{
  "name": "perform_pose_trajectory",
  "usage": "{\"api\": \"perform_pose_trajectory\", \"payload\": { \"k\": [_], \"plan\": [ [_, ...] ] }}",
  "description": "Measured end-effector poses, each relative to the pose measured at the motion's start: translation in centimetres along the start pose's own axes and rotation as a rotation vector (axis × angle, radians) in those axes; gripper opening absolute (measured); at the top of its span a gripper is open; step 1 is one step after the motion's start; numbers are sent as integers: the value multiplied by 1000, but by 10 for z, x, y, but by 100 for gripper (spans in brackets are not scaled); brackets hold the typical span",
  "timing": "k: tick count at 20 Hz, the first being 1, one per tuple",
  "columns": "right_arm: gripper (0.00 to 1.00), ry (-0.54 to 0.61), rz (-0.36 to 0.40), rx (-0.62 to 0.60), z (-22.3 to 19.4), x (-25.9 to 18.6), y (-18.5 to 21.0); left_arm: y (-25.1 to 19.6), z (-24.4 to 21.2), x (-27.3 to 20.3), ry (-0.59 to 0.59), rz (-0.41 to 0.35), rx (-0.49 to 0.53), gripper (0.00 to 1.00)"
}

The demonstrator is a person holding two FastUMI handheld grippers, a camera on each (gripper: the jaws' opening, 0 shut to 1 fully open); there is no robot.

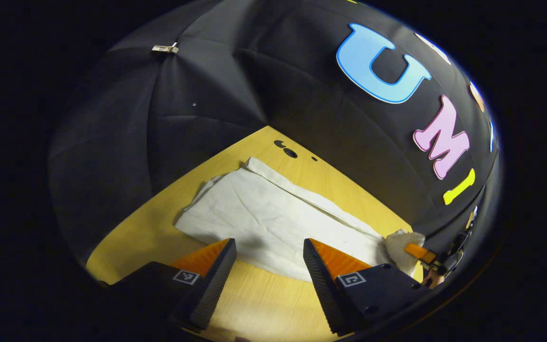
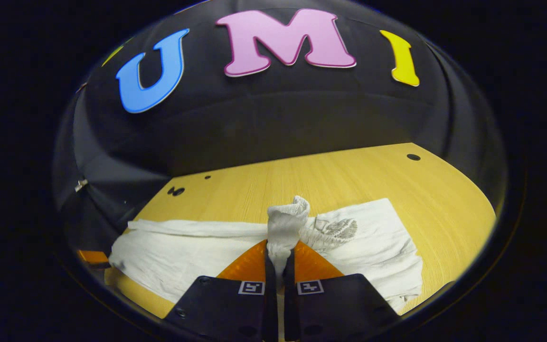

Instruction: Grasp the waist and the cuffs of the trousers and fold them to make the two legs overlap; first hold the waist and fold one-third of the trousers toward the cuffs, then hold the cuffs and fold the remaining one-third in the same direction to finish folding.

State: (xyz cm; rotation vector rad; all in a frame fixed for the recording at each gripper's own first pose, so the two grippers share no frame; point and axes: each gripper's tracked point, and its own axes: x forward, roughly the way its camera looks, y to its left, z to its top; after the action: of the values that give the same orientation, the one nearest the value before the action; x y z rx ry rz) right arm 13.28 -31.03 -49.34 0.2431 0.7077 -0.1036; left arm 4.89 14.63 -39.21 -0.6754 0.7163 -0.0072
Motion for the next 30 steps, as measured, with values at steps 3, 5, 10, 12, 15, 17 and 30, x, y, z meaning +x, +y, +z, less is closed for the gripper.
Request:
{"api": "perform_pose_trajectory", "payload": {
  "k": [3, 5, 10, 12, 15, 17, 30],
  "plan": [
    [10, 67, 28, -23, -11, 11, -2, 11, -2, 0, 1, 25, -78, 90],
    [12, 88, 43, -39, -17, 14, -2, 14, -8, -3, 19, 23, -160, 90],
    [27, 167, 120, -54, -38, 18, -3, 30, -20, 0, 44, 64, -247, 90],
    [31, 175, 134, -56, -40, 17, -4, 31, -17, 6, 34, 69, -249, 90],
    [37, 194, 156, -62, -48, 16, 0, 32, -11, 18, 19, 79, -255, 82],
    [39, 198, 174, -81, -50, 17, 3, 35, -10, 27, 21, 107, -248, 90],
    [41, 224, 260, -146, -56, 12, 5, 45, 23, 92, 134, 420, -159, 46]
  ]
}}
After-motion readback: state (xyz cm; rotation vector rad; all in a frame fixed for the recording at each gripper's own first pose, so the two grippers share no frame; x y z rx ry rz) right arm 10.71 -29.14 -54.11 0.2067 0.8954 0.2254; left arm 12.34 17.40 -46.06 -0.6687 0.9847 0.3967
